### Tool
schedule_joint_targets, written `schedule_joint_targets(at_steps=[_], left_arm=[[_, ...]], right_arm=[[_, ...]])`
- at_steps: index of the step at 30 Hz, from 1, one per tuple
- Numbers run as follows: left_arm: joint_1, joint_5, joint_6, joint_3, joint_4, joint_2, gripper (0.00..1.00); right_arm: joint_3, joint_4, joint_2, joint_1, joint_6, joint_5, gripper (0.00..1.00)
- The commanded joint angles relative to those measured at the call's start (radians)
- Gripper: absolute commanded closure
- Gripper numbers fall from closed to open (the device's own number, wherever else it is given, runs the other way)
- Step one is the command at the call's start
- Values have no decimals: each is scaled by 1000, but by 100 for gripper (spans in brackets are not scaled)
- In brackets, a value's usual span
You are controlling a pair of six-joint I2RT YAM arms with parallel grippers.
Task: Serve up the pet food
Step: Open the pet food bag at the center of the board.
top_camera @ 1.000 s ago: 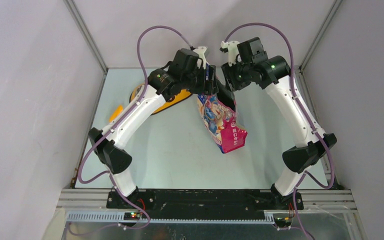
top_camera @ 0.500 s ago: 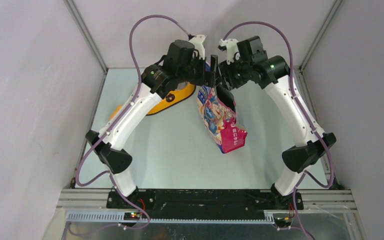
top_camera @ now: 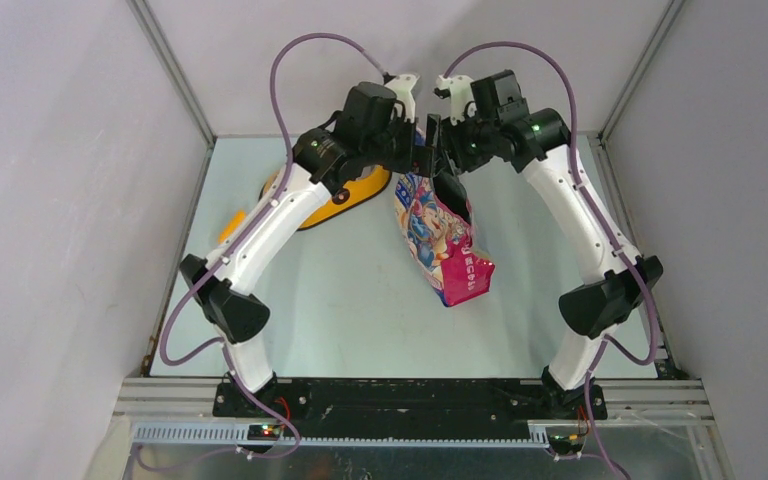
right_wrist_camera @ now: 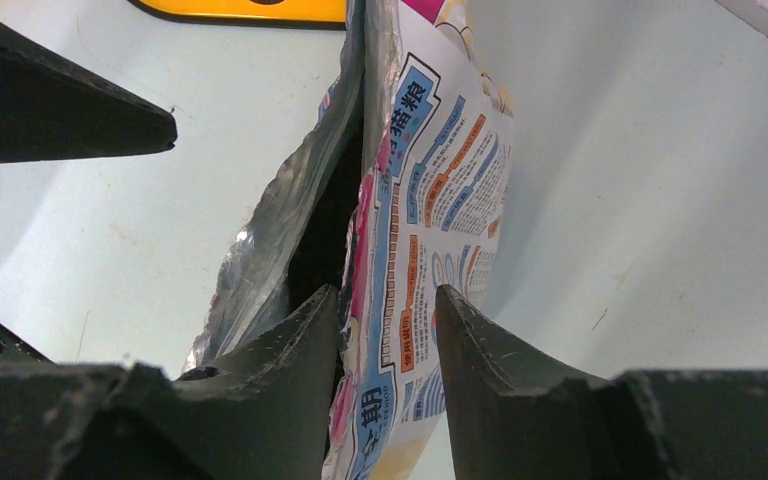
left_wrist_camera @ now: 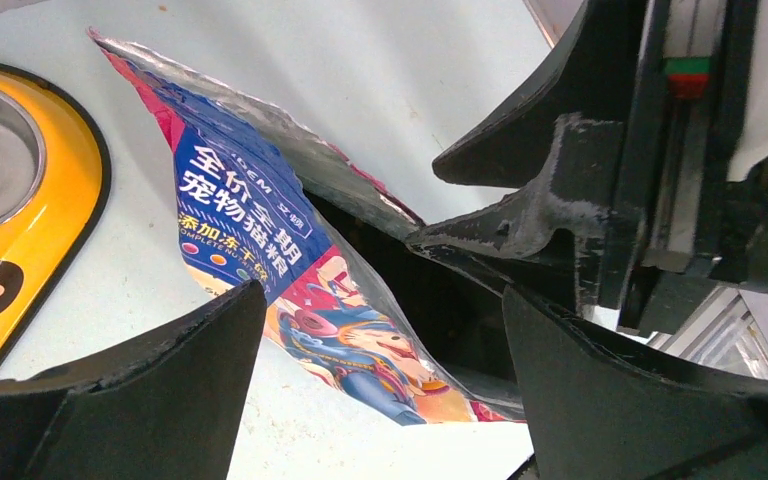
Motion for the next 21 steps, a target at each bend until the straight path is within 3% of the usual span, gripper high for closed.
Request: schedule_joint_targets(at_steps=[1,21], left_arm=[[-1,-2,18,41,13,15,5],[49,203,63,155,37,111,9]], right_arm=[[42,69,11,-10,8,-33,56],[-28,109,-15,-22,4,-53,67]])
